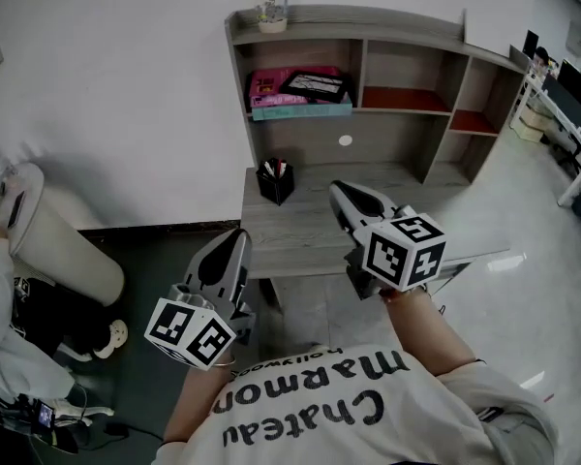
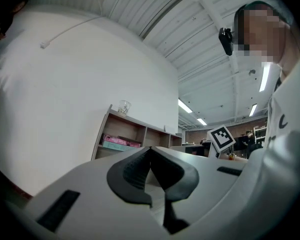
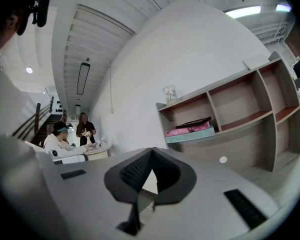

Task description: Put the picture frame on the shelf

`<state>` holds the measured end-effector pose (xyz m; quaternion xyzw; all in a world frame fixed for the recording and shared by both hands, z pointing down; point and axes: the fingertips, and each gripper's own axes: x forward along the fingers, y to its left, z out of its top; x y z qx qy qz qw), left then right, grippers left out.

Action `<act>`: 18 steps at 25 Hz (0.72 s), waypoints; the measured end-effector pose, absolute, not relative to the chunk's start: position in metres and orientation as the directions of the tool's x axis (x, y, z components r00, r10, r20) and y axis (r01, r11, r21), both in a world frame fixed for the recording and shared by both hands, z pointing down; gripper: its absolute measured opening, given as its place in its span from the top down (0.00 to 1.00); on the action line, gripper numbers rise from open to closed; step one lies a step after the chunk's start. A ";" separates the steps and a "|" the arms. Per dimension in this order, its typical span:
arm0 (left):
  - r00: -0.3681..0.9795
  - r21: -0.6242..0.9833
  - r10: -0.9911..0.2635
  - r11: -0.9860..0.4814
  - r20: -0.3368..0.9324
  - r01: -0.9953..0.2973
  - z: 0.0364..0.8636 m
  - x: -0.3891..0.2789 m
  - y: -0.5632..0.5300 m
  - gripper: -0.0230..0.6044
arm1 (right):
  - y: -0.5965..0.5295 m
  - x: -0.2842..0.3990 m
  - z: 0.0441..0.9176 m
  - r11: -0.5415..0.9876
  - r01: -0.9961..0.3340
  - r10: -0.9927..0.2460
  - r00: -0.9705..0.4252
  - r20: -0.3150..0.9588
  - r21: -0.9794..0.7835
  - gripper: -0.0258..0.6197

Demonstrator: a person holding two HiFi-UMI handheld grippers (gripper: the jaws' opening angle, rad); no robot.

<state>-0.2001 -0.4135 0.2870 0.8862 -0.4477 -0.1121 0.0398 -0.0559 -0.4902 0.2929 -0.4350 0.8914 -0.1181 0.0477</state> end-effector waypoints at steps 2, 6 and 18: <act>0.584 0.175 -0.796 -0.605 -0.157 -0.777 0.290 -0.199 -0.400 0.94 | -0.476 -0.054 0.296 0.578 -0.776 -0.799 -0.602 0.019 -0.253 0.95; 0.597 0.183 -0.788 -0.616 -0.153 -0.766 0.295 -0.201 -0.377 0.94 | -0.451 -0.049 0.300 0.552 -0.793 -0.817 -0.576 0.023 -0.258 0.95; 0.617 0.209 -0.771 -0.636 -0.156 -0.743 0.304 -0.197 -0.347 0.94 | -0.406 -0.071 0.323 0.580 -0.777 -0.783 -0.615 0.096 -0.245 0.95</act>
